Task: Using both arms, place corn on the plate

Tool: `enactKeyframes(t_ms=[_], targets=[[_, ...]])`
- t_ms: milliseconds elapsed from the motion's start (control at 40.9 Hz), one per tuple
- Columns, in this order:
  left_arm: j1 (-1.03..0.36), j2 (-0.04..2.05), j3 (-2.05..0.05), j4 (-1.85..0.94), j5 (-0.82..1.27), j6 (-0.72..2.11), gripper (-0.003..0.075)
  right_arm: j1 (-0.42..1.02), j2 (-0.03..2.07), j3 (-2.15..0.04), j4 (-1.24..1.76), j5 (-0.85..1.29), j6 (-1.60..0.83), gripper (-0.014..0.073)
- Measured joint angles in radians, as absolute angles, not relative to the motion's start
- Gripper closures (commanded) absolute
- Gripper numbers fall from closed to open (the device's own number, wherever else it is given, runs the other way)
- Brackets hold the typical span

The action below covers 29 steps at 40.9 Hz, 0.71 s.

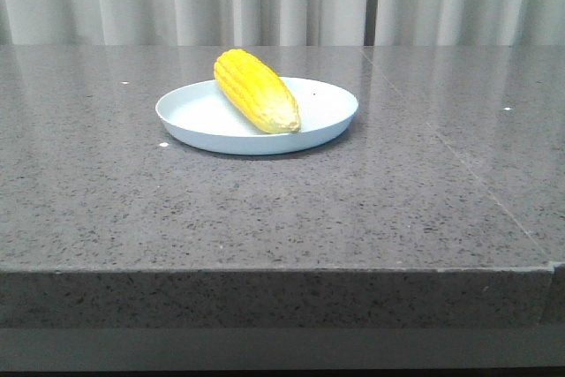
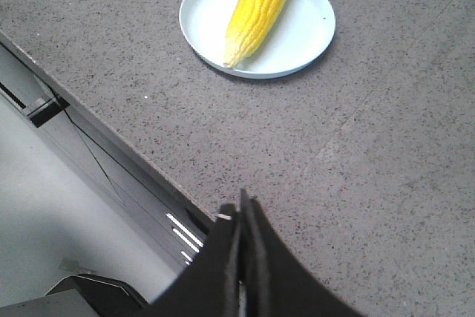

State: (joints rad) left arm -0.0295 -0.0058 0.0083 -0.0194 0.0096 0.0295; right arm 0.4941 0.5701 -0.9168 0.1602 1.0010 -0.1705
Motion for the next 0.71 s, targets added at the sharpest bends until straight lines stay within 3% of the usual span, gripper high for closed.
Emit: enactKeyframes(t_ms=[709], targets=[[-0.029,-0.006,0.008,-0.016,0.01,0.056,0.0741,0.494,0.57,-0.917,0.16,1.001,-0.171,0.0663]])
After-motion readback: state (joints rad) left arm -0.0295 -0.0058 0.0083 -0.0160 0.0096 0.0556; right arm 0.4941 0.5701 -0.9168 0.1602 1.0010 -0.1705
